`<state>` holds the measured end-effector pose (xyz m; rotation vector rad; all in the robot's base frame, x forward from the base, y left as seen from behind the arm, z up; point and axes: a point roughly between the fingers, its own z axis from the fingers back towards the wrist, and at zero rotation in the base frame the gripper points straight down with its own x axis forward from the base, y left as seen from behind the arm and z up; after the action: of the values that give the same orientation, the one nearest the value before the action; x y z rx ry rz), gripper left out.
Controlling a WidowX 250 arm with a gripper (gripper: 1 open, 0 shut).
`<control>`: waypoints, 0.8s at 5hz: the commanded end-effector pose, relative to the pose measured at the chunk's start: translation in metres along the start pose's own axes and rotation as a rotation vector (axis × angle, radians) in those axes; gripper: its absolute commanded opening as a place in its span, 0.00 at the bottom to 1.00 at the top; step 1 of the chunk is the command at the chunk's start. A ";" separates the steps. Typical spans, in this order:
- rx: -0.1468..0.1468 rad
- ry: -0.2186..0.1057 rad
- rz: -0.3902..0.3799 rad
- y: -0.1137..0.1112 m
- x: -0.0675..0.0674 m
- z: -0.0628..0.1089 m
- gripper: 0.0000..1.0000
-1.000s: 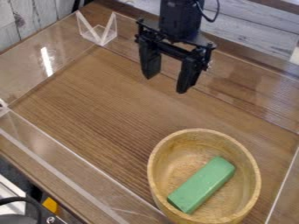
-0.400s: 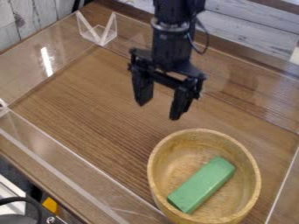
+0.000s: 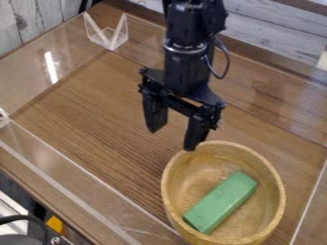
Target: Remove the green block from inside the brown bowl and put it on the table
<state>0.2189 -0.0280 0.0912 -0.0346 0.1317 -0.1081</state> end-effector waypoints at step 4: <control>0.004 -0.033 -0.067 -0.025 -0.014 0.022 1.00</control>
<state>0.1998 -0.0492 0.1047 -0.0314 0.1472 -0.1675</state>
